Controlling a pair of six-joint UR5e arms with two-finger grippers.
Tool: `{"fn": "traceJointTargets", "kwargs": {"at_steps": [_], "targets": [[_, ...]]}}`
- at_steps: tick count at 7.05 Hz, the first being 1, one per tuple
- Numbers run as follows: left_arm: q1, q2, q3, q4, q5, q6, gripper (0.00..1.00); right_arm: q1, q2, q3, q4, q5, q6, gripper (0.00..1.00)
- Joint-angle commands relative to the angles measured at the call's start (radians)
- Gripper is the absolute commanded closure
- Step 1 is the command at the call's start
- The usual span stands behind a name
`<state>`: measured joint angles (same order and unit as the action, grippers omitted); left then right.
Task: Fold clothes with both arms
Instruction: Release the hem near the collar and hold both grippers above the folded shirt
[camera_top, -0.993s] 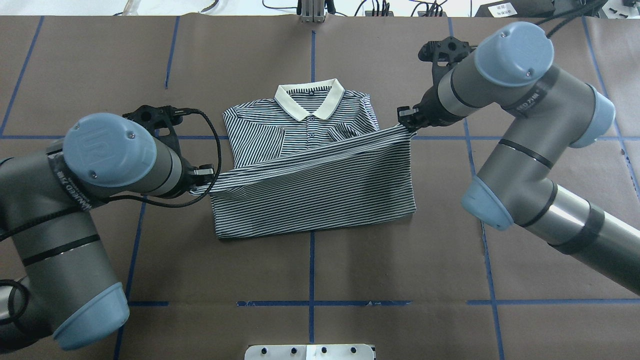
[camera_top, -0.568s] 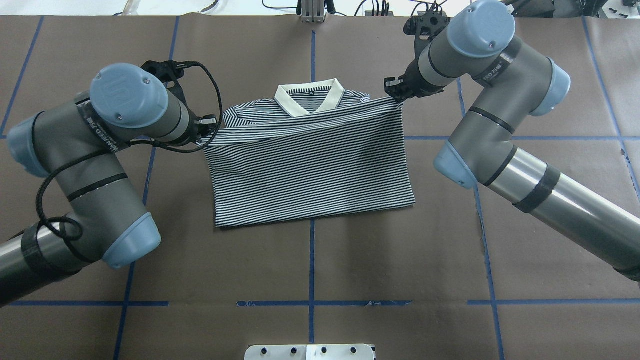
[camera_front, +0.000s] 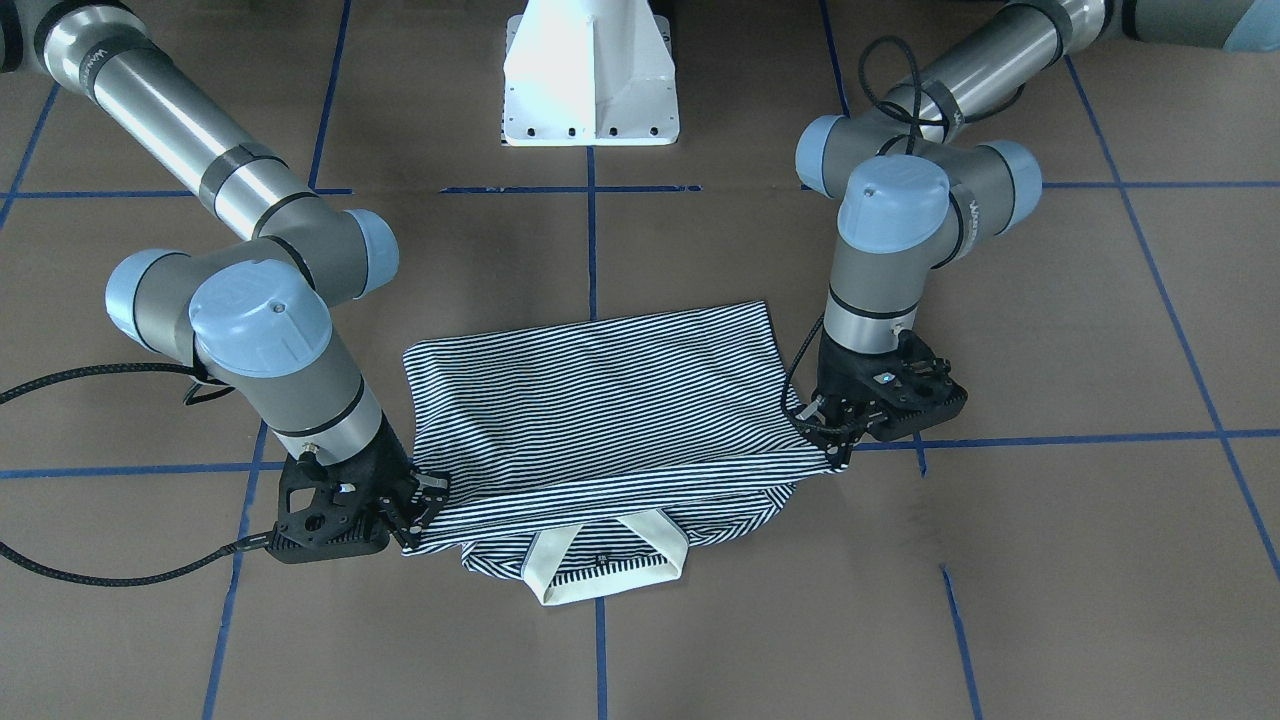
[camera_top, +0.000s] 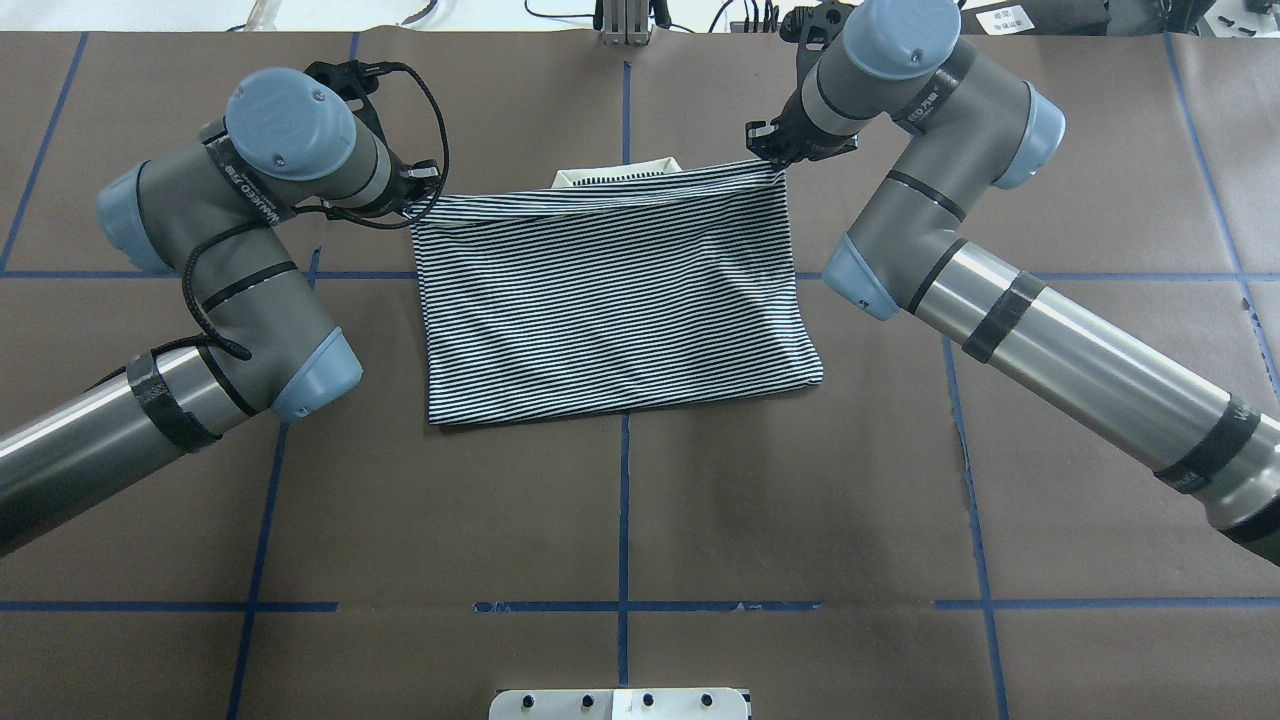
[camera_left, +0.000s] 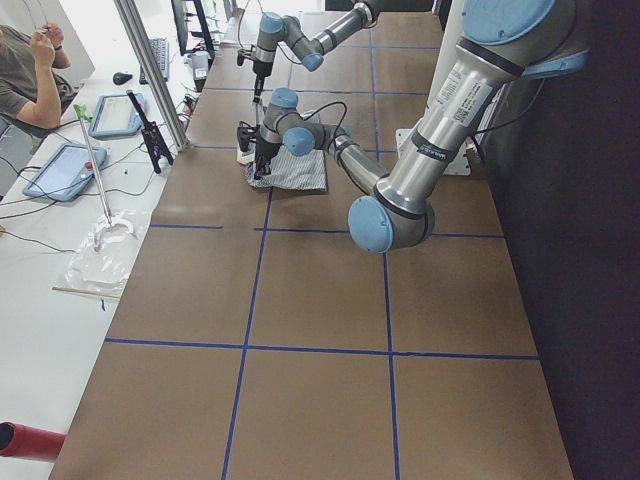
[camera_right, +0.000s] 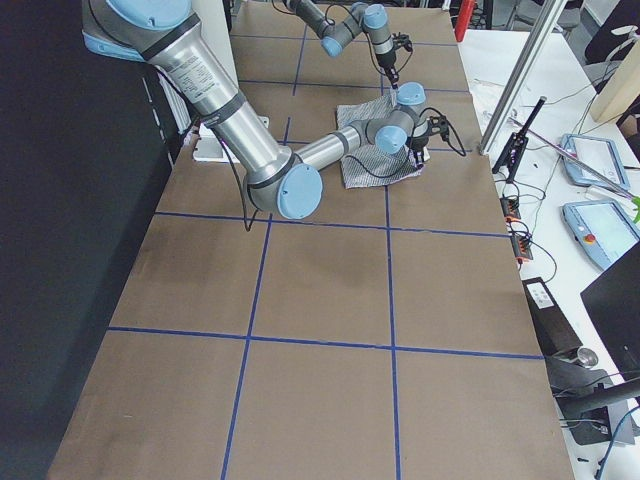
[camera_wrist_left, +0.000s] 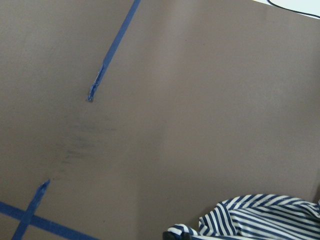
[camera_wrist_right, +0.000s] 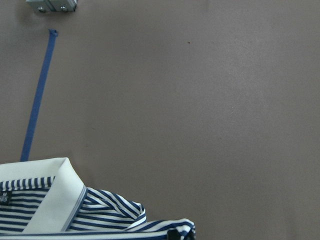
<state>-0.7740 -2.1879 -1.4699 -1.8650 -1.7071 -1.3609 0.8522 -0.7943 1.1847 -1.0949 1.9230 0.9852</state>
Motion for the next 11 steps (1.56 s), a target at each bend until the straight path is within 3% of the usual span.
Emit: {"fn": "traceJointTargets", "kwargs": {"at_steps": [1, 6, 7, 8, 9, 11], "targets": [[-0.005, -0.019, 0.062, -0.046, 0.001, 0.0, 1.0, 0.005, 0.02, -0.039, 0.004, -0.007, 0.001, 1.0], [-0.004, -0.052, 0.062, -0.046, -0.002, -0.006, 1.0, -0.002, 0.03, -0.037, 0.006, -0.005, 0.004, 1.0], [-0.004, -0.05, 0.062, -0.046, -0.002, -0.003, 0.79, -0.001, 0.029, -0.039, 0.012, -0.004, 0.004, 0.89], [-0.004, -0.05, 0.062, -0.046, -0.002, 0.0, 0.18, -0.002, 0.023, -0.04, 0.027, -0.007, 0.003, 0.01], [-0.004, -0.05, 0.062, -0.046, 0.0, 0.0, 0.0, -0.002, 0.021, -0.04, 0.027, -0.004, 0.004, 0.0], [-0.004, -0.049, 0.062, -0.046, -0.002, 0.0, 0.0, -0.001, 0.014, -0.037, 0.027, 0.007, 0.003, 0.0]]}}
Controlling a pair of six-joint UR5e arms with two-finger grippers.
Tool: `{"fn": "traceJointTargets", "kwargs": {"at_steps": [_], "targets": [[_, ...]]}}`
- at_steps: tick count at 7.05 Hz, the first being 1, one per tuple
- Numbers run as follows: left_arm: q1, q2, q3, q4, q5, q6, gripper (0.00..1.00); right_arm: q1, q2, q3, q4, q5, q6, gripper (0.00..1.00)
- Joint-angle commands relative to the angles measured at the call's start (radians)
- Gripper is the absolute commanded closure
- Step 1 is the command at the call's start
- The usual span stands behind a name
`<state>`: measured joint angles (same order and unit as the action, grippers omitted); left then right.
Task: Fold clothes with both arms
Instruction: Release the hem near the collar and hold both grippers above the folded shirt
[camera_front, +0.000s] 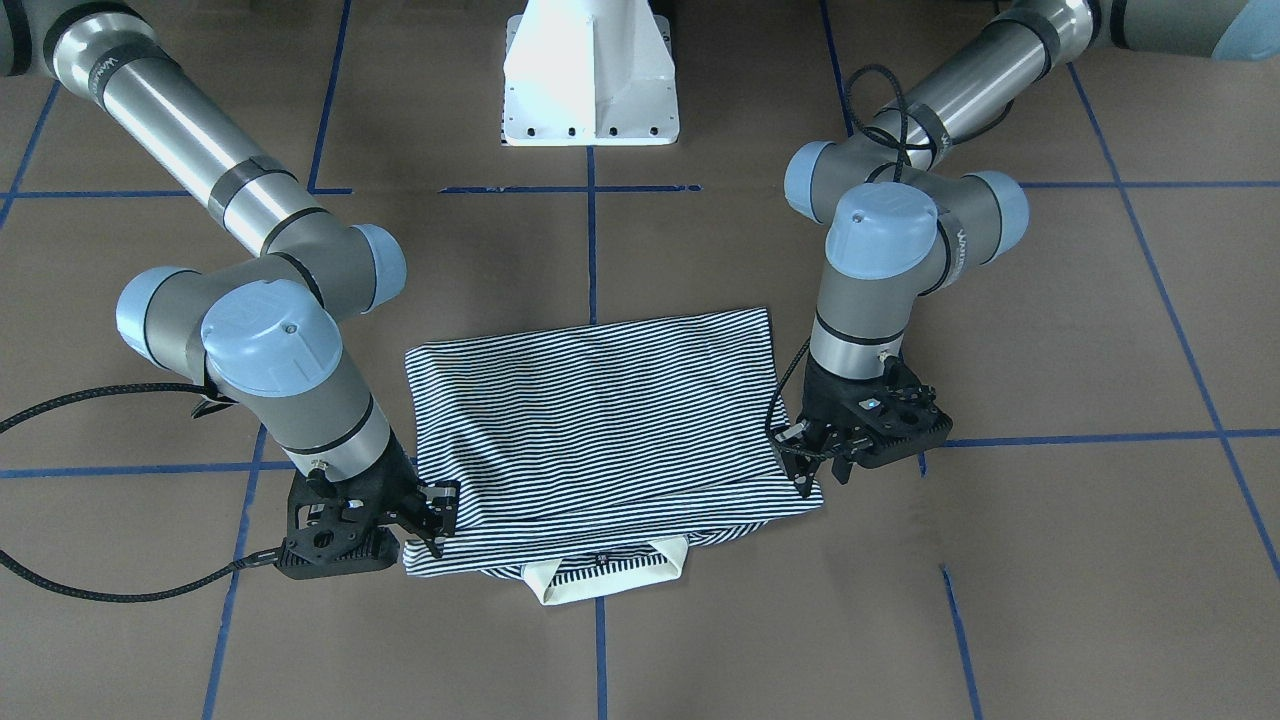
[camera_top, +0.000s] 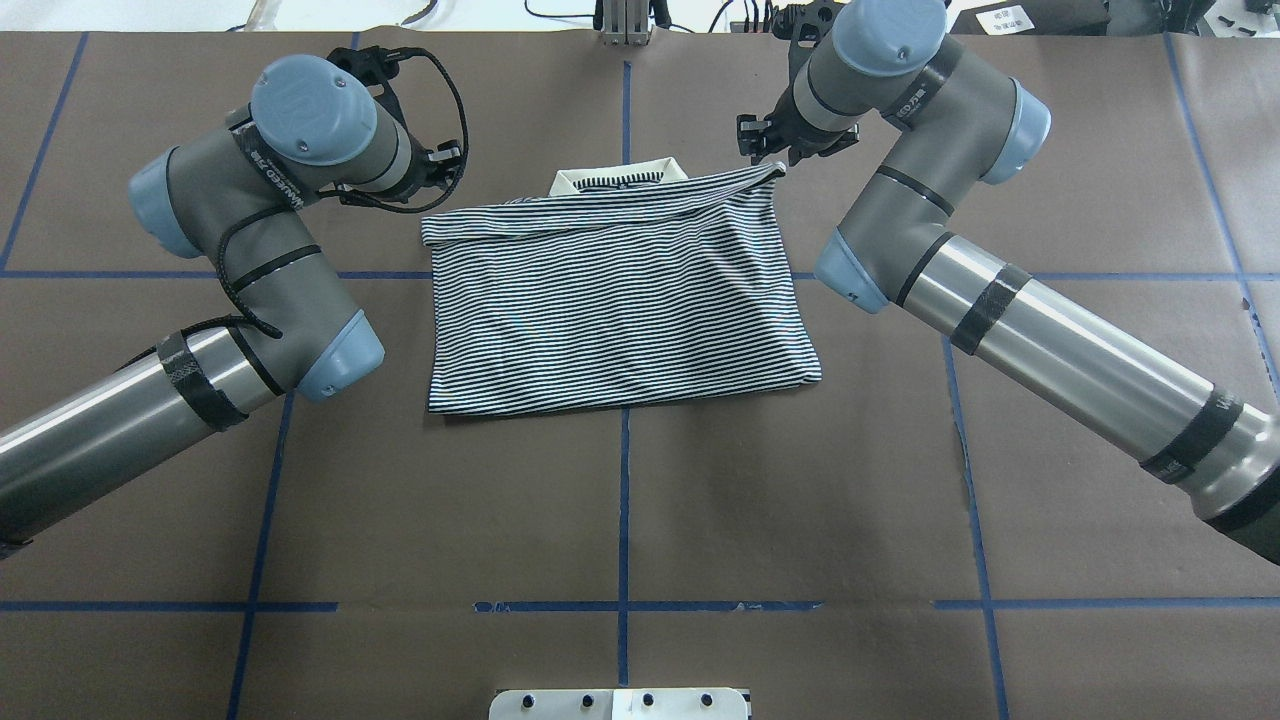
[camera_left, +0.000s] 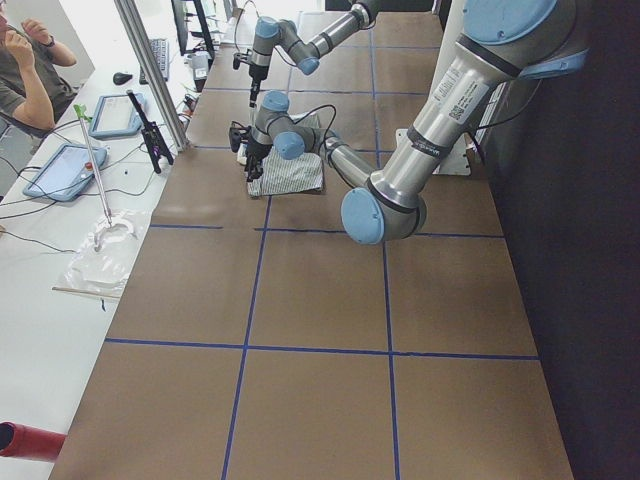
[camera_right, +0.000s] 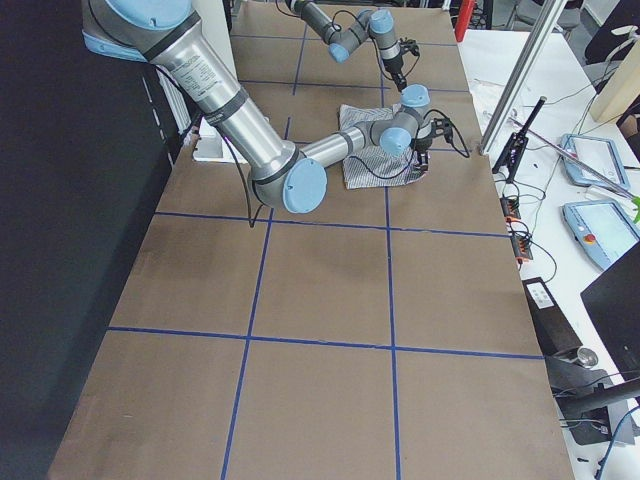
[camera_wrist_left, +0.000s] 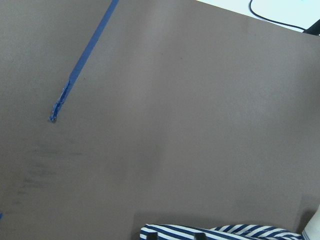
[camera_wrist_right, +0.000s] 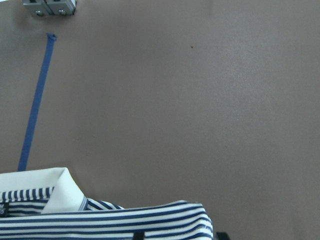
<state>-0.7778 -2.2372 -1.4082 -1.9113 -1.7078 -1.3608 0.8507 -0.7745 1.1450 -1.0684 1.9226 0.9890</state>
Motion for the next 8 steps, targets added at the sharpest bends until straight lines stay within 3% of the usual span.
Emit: {"fn": "traceJointTargets", "kwargs": {"at_steps": [1, 3, 5, 6, 8], "targets": [[0.0, 0.001, -0.003, 0.002, -0.001, 0.0, 0.0, -0.001, -0.025, 0.018, 0.004, 0.013, 0.002, 0.0], [0.002, 0.007, -0.055, 0.017, -0.003, -0.007, 0.0, -0.085, -0.162, 0.207, -0.005, 0.018, 0.045, 0.0], [0.008, 0.042, -0.185, 0.086, -0.003, -0.012, 0.0, -0.162, -0.293, 0.379, -0.007, 0.012, 0.208, 0.0], [0.009, 0.044, -0.189, 0.086, -0.003, -0.014, 0.0, -0.191, -0.33, 0.424, -0.007, -0.002, 0.283, 0.0], [0.009, 0.054, -0.189, 0.086, -0.001, -0.014, 0.0, -0.243, -0.365, 0.427, -0.005, -0.039, 0.287, 0.0]]}}
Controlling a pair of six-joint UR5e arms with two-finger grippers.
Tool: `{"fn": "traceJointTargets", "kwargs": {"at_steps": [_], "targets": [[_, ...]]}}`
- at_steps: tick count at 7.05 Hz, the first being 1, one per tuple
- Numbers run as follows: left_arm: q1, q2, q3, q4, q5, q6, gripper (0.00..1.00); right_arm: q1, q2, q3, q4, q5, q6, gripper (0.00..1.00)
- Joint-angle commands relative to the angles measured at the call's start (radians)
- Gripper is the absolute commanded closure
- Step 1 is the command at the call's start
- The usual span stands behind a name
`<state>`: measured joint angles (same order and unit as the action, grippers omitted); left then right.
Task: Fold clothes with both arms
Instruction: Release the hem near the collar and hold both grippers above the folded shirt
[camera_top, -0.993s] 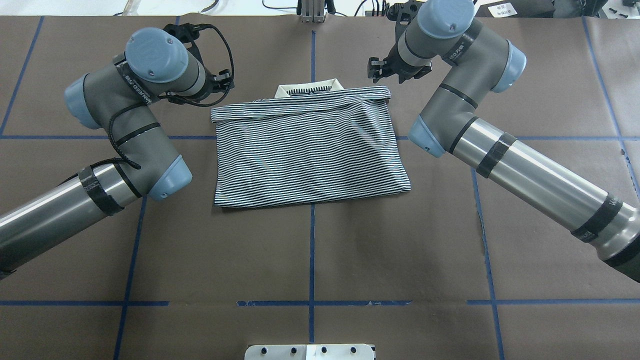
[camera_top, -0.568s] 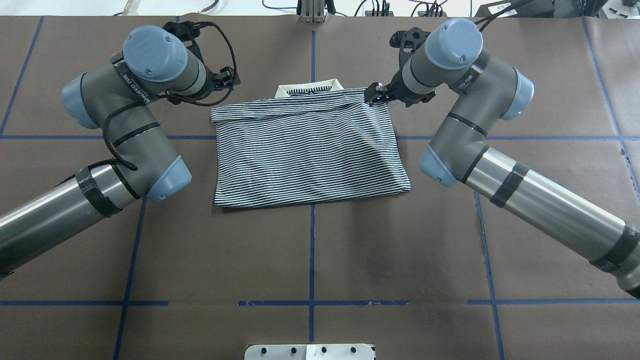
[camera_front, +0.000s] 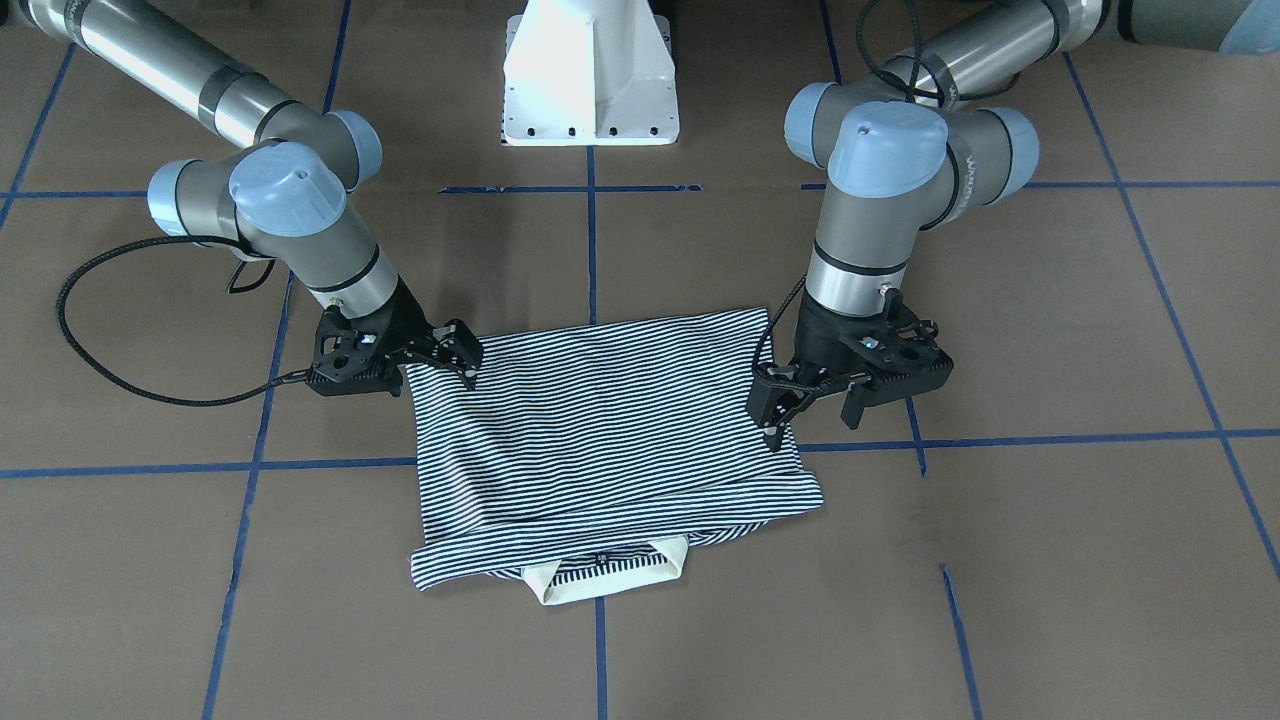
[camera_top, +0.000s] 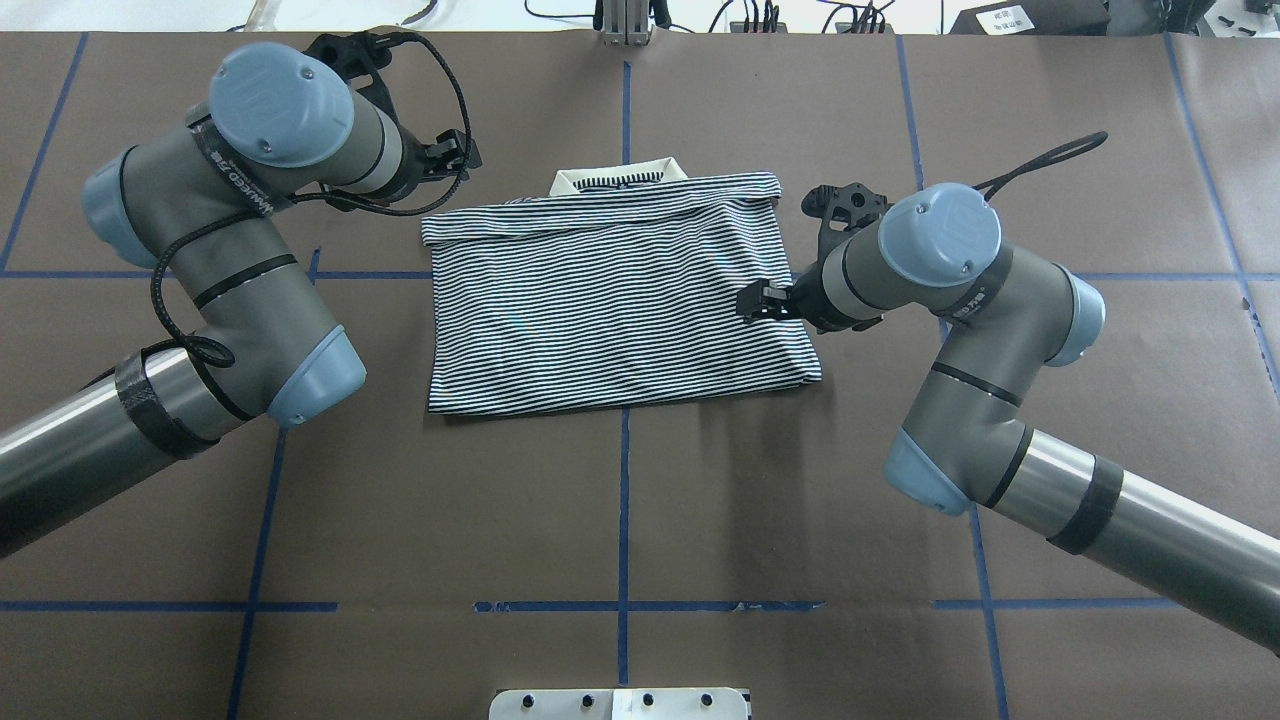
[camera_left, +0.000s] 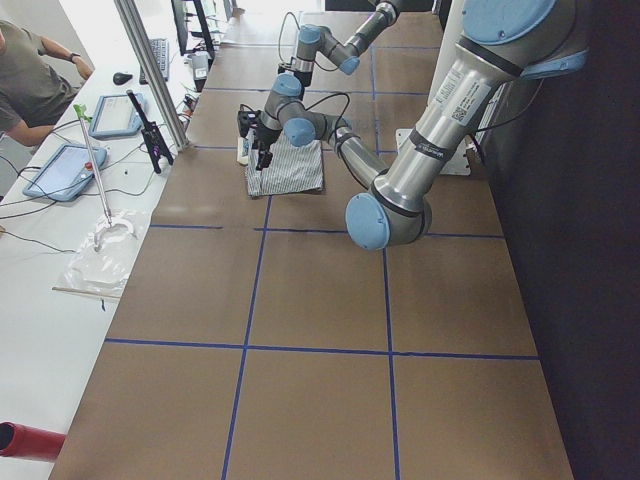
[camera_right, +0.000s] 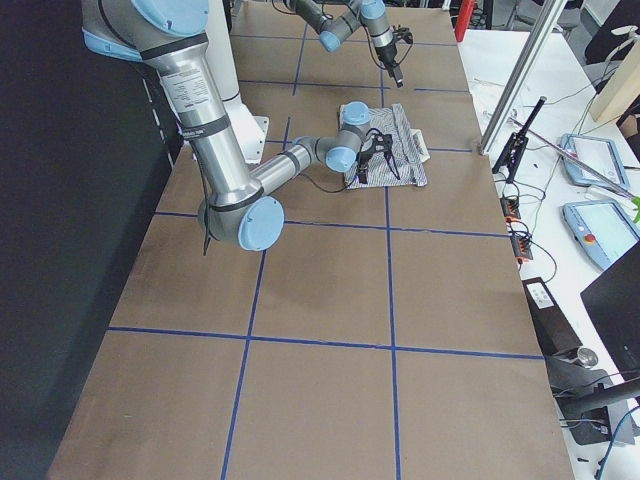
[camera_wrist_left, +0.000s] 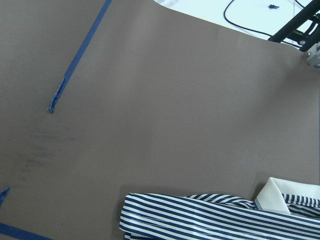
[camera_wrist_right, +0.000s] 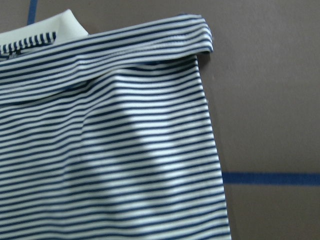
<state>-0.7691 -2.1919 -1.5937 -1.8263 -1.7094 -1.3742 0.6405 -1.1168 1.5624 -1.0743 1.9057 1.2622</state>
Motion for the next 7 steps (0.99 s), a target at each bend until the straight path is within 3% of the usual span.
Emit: {"fn": "traceJointTargets", "kwargs": {"at_steps": [1, 5, 6, 7], "targets": [[0.002, 0.009, -0.003, 0.001, -0.001, 0.0, 0.0, -0.038, -0.035, 0.01, -0.001, -0.022, 0.014, 0.0], [0.008, 0.024, -0.003, 0.001, 0.001, -0.002, 0.0, -0.039, -0.049, 0.016, -0.001, -0.013, 0.013, 0.0], [0.008, 0.027, -0.003, 0.001, 0.001, -0.002, 0.0, -0.041, -0.049, 0.016, -0.003, -0.011, 0.014, 0.09], [0.008, 0.027, -0.003, 0.001, 0.001, -0.002, 0.0, -0.042, -0.048, 0.028, -0.03, -0.01, 0.013, 0.42]]}}
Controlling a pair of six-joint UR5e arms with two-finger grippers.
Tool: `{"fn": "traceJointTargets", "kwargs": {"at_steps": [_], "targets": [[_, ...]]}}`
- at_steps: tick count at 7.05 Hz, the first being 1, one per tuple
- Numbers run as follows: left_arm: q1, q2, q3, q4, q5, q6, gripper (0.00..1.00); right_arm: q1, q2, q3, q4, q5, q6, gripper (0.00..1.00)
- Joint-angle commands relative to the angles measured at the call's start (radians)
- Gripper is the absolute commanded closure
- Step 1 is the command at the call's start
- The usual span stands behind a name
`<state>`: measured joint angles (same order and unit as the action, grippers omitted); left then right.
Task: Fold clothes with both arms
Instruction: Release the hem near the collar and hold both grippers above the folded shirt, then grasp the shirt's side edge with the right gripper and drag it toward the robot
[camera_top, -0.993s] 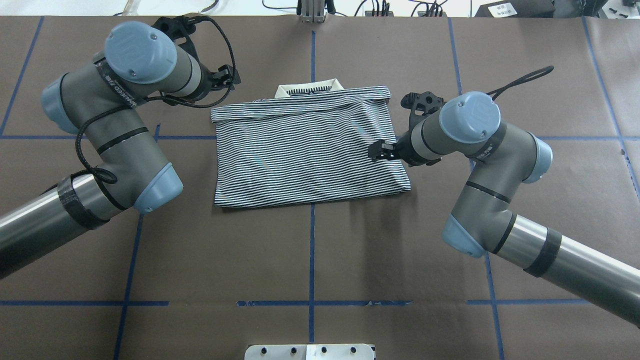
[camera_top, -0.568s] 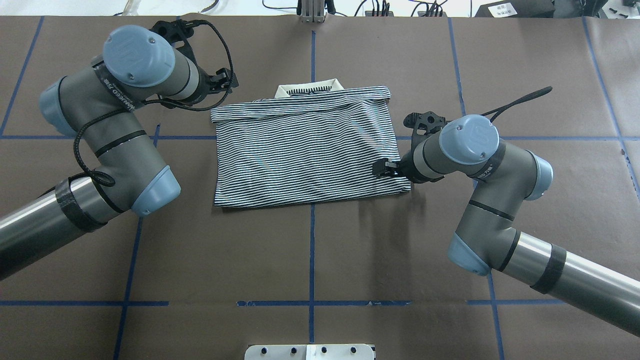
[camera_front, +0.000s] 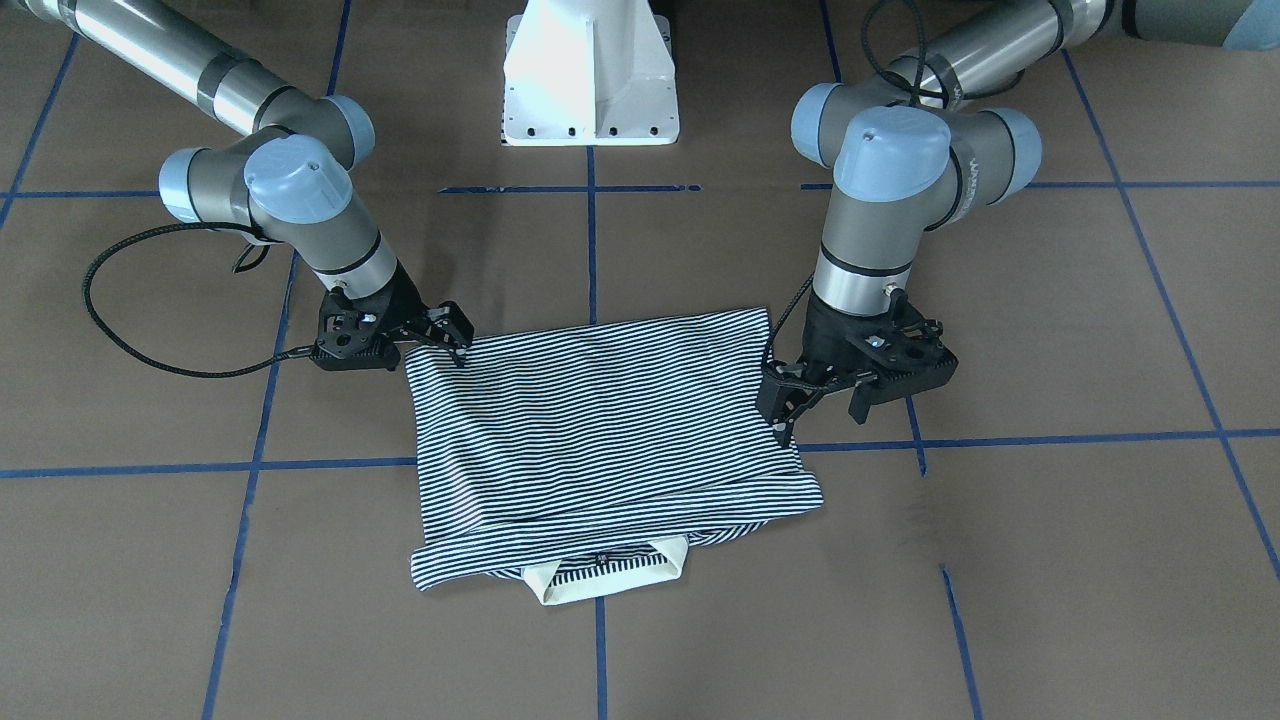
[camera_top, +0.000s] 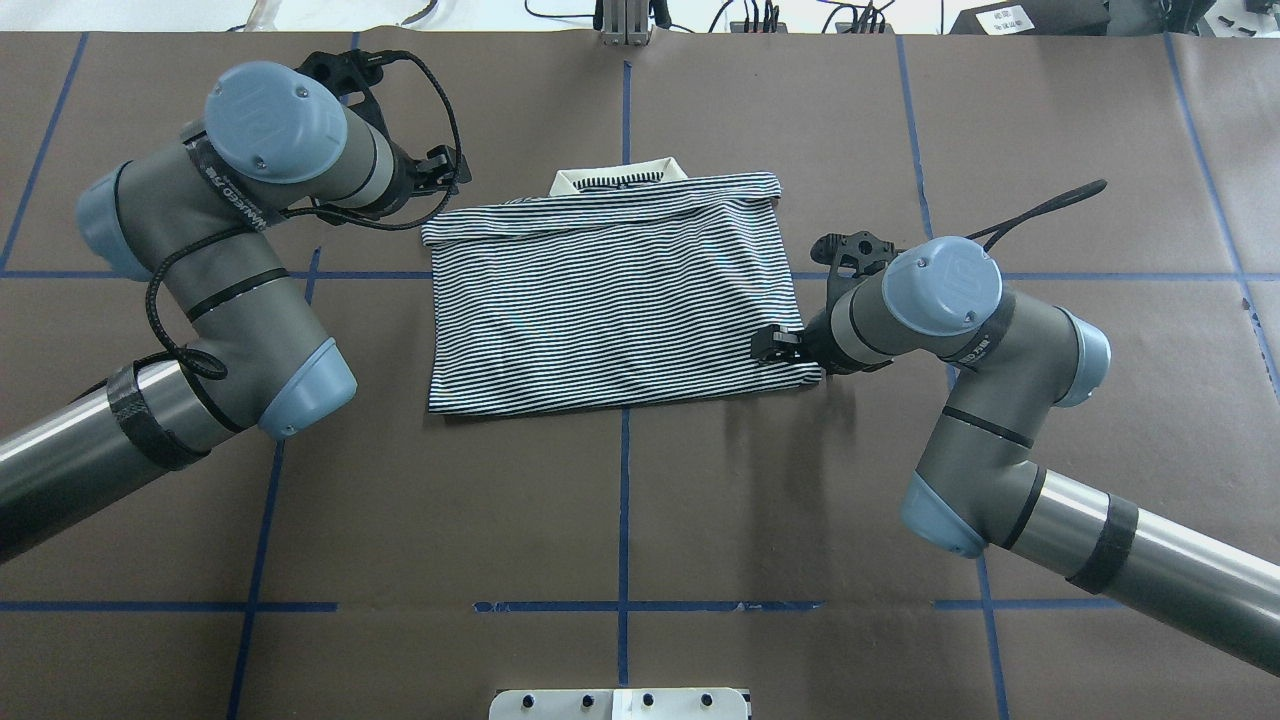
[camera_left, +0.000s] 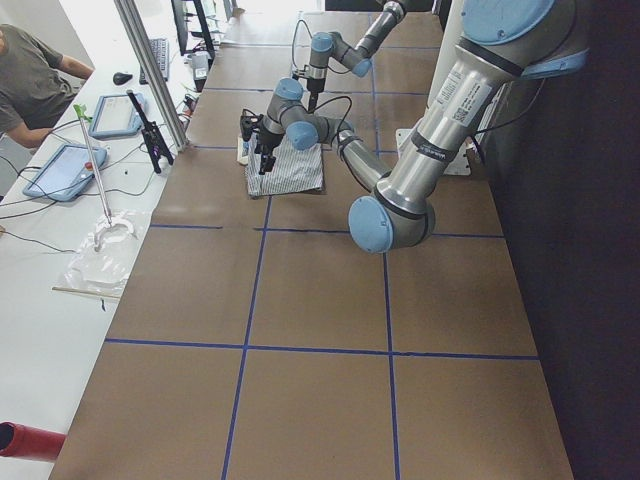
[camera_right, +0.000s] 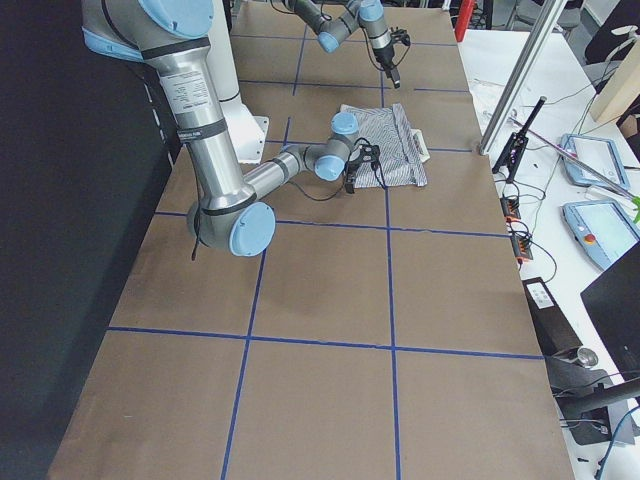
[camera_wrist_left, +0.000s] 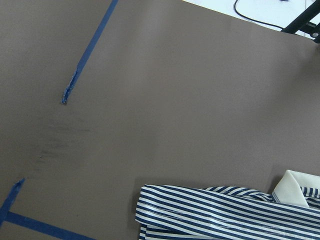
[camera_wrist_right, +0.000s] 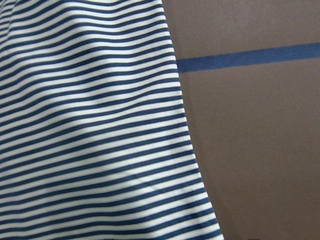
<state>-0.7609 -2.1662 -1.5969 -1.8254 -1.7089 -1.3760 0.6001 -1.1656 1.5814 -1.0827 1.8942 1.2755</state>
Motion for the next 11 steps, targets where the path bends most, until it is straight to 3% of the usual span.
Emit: {"fn": "traceJointTargets", "kwargs": {"at_steps": [1, 3, 6, 7, 11], "targets": [[0.0, 0.002, 0.0, -0.002, 0.0, 0.002, 0.0, -0.005, 0.004, 0.028, -0.06, 0.006, -0.001, 0.67], [0.0, 0.002, 0.002, -0.002, 0.0, 0.002, 0.0, -0.008, 0.0, 0.037, -0.065, 0.006, -0.001, 0.98], [0.002, -0.001, 0.0, -0.002, 0.0, 0.0, 0.0, -0.016, -0.005, 0.043, -0.065, 0.005, -0.004, 1.0], [0.002, -0.001, 0.0, -0.002, 0.0, 0.0, 0.0, -0.022, -0.044, 0.093, -0.065, 0.003, -0.004, 1.0], [0.014, 0.0, -0.009, -0.002, 0.003, -0.021, 0.0, -0.19, -0.393, 0.426, -0.059, 0.037, 0.024, 1.0]]}}
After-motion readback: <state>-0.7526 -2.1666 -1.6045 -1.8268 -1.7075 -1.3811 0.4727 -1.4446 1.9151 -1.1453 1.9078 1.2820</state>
